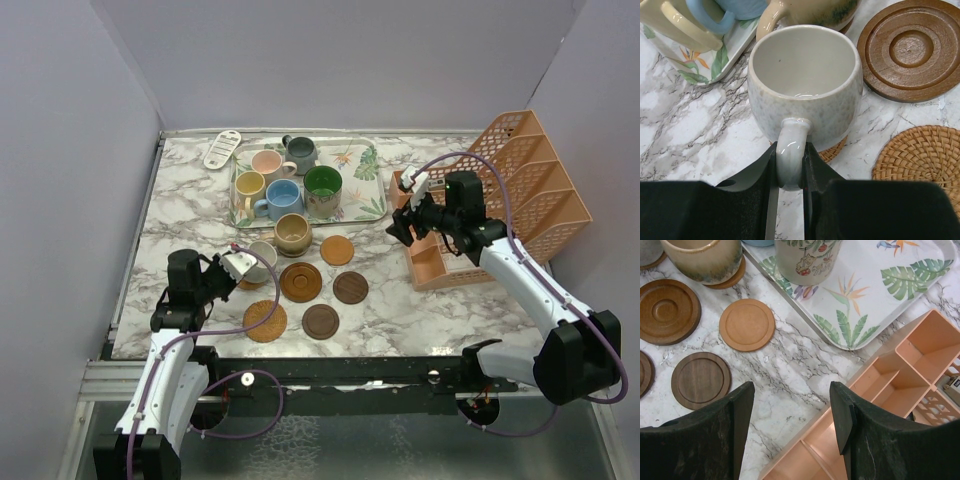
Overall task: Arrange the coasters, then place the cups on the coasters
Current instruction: Place the cup on the coaster.
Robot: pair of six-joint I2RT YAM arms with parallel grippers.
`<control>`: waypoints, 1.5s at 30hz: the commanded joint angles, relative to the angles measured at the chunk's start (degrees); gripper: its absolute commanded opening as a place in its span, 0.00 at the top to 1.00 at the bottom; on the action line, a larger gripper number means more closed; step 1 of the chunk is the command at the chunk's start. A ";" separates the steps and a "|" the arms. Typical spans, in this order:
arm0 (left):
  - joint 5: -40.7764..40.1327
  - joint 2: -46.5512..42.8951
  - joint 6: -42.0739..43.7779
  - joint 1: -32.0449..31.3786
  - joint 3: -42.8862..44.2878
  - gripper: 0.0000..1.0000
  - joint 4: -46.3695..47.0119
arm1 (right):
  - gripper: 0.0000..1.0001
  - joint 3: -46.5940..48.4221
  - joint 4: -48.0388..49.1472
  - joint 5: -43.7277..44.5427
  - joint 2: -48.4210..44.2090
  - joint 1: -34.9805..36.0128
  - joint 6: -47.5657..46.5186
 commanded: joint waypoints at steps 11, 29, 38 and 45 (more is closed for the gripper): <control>-2.24 1.73 7.92 0.36 0.53 0.88 -1.08 | 0.37 -0.32 0.62 -1.06 1.14 -0.34 -1.04; -7.50 3.34 13.96 0.41 -1.14 0.81 -2.51 | 0.37 0.04 0.57 -1.08 2.31 -0.34 -1.43; -9.28 3.06 14.50 0.43 -1.97 0.77 -3.02 | 0.37 0.03 0.53 -1.15 2.69 -0.34 -1.46; -10.10 2.82 15.55 0.36 -2.42 0.76 -3.82 | 0.37 0.04 0.51 -1.20 2.91 -0.34 -1.59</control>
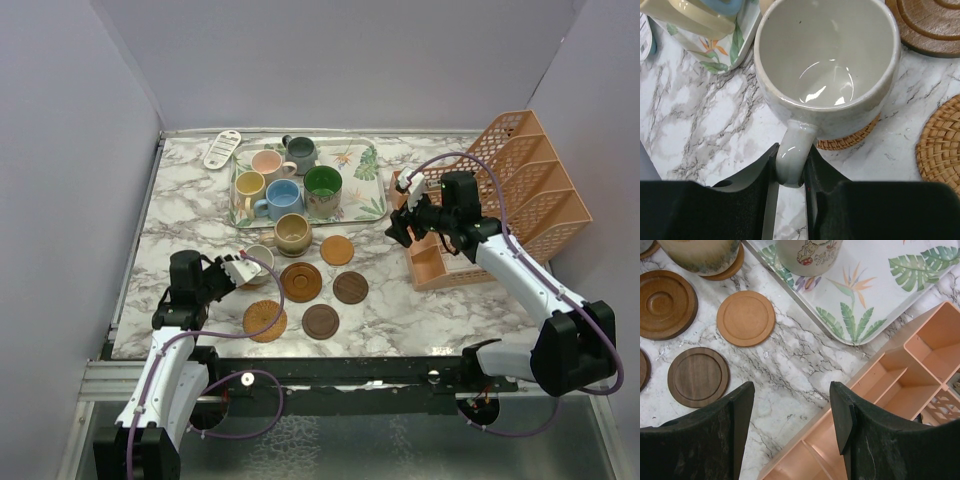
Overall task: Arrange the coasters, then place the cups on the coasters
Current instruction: Place the cup on the coaster.
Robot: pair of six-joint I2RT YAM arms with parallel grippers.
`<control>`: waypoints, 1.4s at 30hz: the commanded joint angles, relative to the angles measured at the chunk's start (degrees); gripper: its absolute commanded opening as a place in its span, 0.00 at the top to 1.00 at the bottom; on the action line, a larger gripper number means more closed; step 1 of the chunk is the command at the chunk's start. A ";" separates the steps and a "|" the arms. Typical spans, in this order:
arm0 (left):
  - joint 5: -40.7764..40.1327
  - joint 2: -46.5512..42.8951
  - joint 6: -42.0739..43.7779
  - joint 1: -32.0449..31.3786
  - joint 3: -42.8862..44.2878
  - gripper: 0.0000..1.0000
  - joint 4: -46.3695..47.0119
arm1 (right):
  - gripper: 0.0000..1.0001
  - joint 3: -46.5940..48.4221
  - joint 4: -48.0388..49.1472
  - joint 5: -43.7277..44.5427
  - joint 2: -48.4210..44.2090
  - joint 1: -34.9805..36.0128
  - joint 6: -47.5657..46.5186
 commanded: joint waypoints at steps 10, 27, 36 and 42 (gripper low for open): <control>-5.16 0.16 3.10 0.40 -1.82 0.74 -5.16 | 0.37 0.03 0.45 -1.41 0.61 -0.32 -1.29; -3.95 0.93 1.77 0.39 0.90 0.67 -7.78 | 0.37 0.12 0.37 -1.55 1.39 -0.32 -1.73; -1.10 3.74 -1.62 0.37 4.07 0.64 -7.55 | 0.37 0.03 0.18 -1.77 1.54 -0.32 -1.97; 0.48 5.21 -3.12 0.37 5.68 0.64 -7.47 | 0.37 -0.10 0.18 -1.64 1.52 -0.32 -2.15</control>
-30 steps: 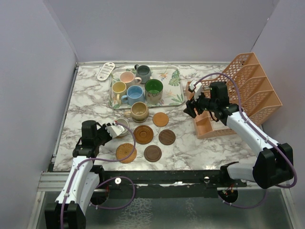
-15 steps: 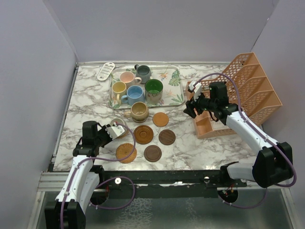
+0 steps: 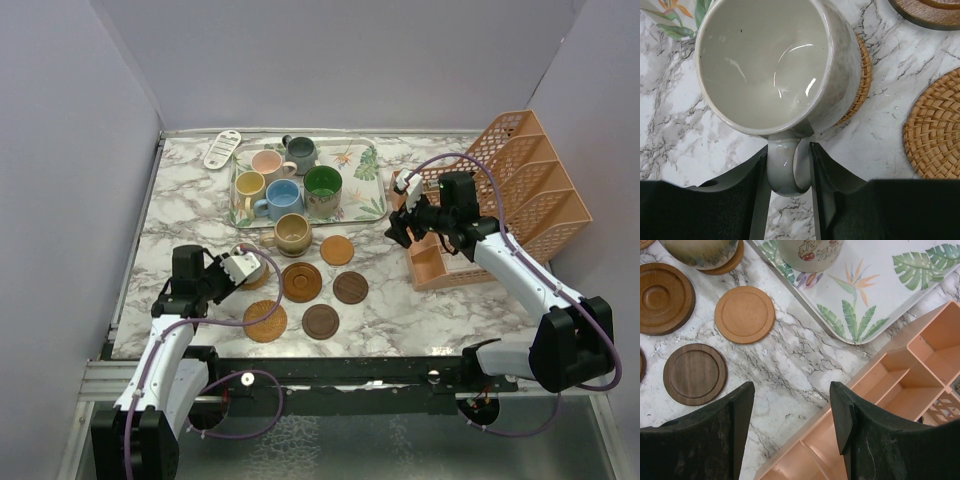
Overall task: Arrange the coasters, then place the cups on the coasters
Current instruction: Place the cup on the coaster.
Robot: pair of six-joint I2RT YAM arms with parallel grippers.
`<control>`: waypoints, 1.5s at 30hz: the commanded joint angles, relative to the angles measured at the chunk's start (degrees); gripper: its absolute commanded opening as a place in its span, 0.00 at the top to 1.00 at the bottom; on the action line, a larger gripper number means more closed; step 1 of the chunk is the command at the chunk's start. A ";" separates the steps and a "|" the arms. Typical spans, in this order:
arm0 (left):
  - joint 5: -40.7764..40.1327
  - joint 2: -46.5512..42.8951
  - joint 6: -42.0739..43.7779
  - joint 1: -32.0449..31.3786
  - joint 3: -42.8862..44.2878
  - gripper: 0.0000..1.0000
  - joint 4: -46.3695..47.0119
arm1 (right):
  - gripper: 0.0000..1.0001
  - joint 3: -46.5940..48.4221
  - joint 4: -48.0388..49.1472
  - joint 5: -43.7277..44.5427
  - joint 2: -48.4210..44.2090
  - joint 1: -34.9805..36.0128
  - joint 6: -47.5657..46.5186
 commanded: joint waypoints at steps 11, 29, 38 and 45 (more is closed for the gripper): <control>4.45 1.43 -1.83 0.41 4.49 0.74 -1.26 | 0.37 -0.11 -0.03 -1.30 0.65 -0.32 -1.15; 6.04 1.36 -1.99 0.34 5.96 0.65 -4.54 | 0.37 -0.11 -0.13 -1.21 0.86 -0.32 -1.39; 8.42 1.50 -1.99 0.34 6.55 0.62 -5.10 | 0.37 -0.23 -0.12 -1.07 0.89 -0.32 -1.56; 9.19 0.83 -1.69 0.34 7.56 0.62 -7.69 | 0.37 -0.26 -0.10 -0.91 0.95 -0.32 -1.70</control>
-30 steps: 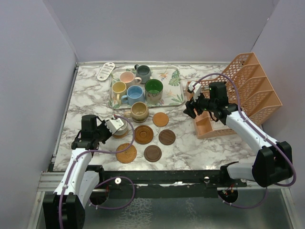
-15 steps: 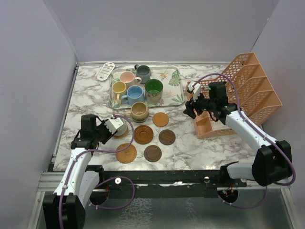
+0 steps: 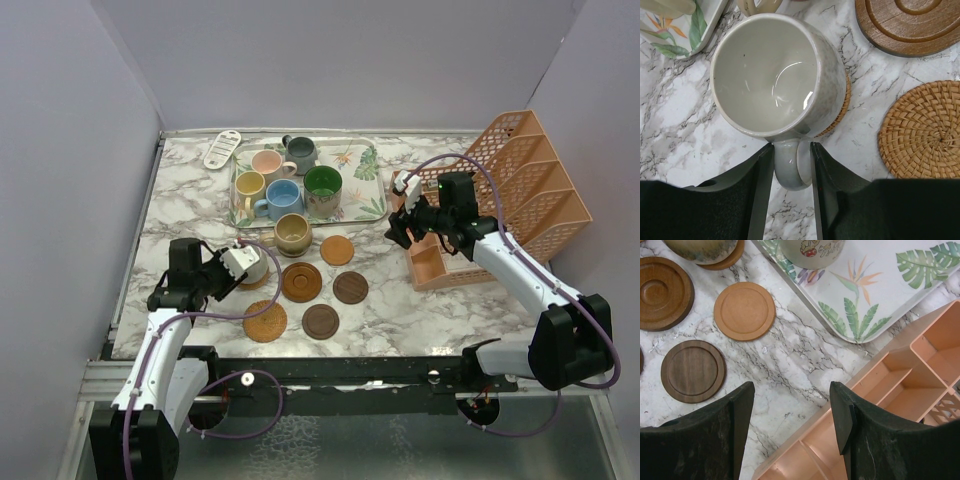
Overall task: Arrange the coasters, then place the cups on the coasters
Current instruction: Place the cup on the coaster.
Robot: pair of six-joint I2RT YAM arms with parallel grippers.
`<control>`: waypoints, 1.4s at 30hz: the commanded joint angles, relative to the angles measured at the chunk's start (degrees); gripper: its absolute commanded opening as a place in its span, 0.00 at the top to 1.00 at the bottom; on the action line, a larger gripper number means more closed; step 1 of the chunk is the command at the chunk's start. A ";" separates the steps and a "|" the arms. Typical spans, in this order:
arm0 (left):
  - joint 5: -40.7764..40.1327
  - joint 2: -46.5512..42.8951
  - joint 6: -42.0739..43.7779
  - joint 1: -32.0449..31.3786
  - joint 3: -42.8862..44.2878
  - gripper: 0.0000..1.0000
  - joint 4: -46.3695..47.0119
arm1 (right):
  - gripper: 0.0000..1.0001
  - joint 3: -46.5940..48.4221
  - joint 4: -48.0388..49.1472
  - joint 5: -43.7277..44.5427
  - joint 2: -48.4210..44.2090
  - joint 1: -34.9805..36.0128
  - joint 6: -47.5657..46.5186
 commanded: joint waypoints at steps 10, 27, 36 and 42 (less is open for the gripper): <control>6.30 -3.83 3.85 0.12 2.66 0.62 -6.49 | 0.37 -0.23 0.14 -0.95 0.54 -0.32 -0.70; 2.14 -2.29 4.91 0.12 3.74 0.62 -3.97 | 0.37 -0.36 -0.08 -1.41 0.23 -0.32 -1.19; 5.74 -5.53 3.43 0.12 7.70 0.51 -8.03 | 0.37 0.04 -0.53 -2.26 -0.32 -0.32 -1.14; 9.80 -7.20 -2.02 0.12 13.88 0.38 -9.71 | 0.37 0.85 -0.72 -2.68 -0.62 -0.32 -0.50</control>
